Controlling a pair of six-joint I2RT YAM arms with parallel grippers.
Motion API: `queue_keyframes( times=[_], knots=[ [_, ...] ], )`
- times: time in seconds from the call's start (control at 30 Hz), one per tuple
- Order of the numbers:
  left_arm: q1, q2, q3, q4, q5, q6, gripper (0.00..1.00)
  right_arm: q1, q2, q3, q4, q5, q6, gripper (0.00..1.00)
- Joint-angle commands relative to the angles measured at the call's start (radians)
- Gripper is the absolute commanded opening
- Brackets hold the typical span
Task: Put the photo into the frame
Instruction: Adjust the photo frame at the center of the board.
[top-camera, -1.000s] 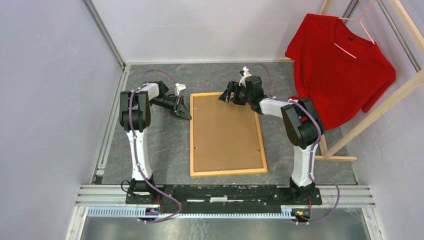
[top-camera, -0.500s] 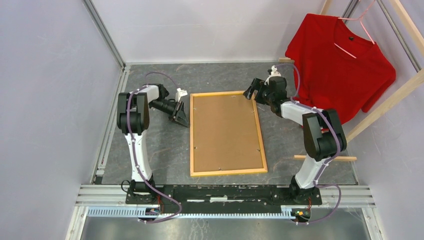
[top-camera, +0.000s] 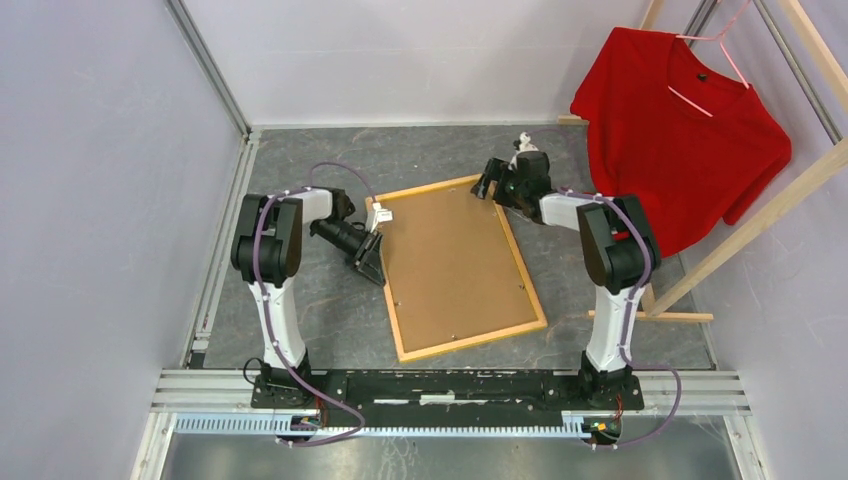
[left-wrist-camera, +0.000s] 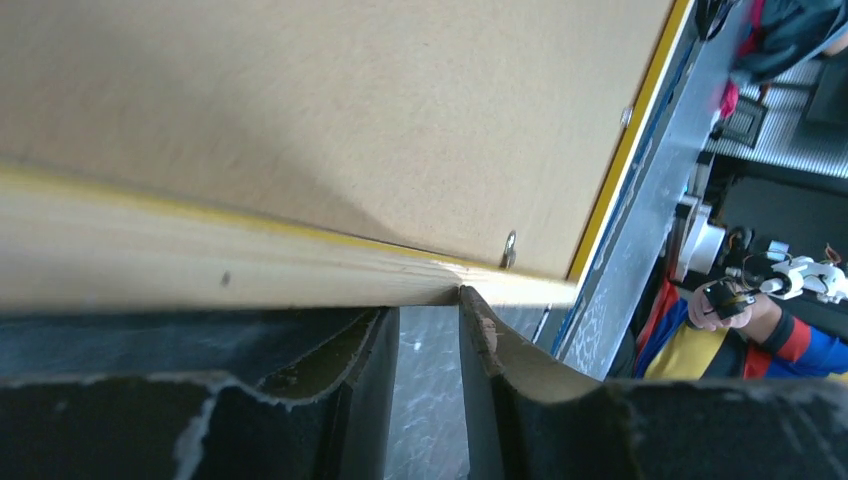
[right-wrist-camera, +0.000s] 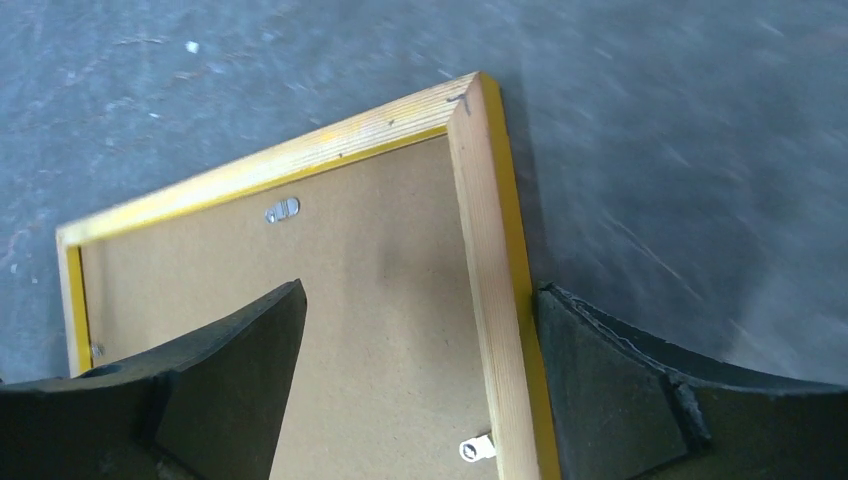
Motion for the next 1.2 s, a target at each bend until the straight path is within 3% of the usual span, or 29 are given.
queue_keyframes(
  times=[0.0, 0.23, 0.53, 0.73, 0.9, 1.03, 1.17],
  knots=[
    [-0.075, -0.058, -0.073, 0.104, -0.071, 0.053, 0.37, 0.103, 0.115, 0.176, 0.002, -0.117, 0.029, 0.89],
    [-0.191, -0.095, -0.133, 0.069, -0.101, 0.080, 0.41, 0.280, 0.325, 0.511, -0.088, -0.220, 0.048, 0.89],
    [-0.239, -0.256, -0.170, -0.072, -0.187, 0.209, 0.47, 0.323, 0.355, 0.529, -0.088, -0.364, 0.032, 0.89],
    [-0.190, -0.340, -0.057, -0.192, -0.253, 0.262, 0.50, 0.293, 0.284, 0.559, -0.180, -0.266, -0.042, 0.92],
    [0.015, -0.314, 0.129, -0.185, -0.297, 0.234, 0.50, 0.200, 0.040, 0.353, -0.147, -0.106, -0.039, 0.98],
    [0.235, -0.148, 0.316, -0.129, -0.291, 0.143, 0.47, 0.132, -0.225, 0.057, -0.139, -0.039, -0.056, 0.98],
    [0.342, -0.020, 0.376, -0.120, -0.262, 0.155, 0.46, 0.081, -0.475, -0.220, -0.201, -0.035, -0.100, 0.98]
  ],
)
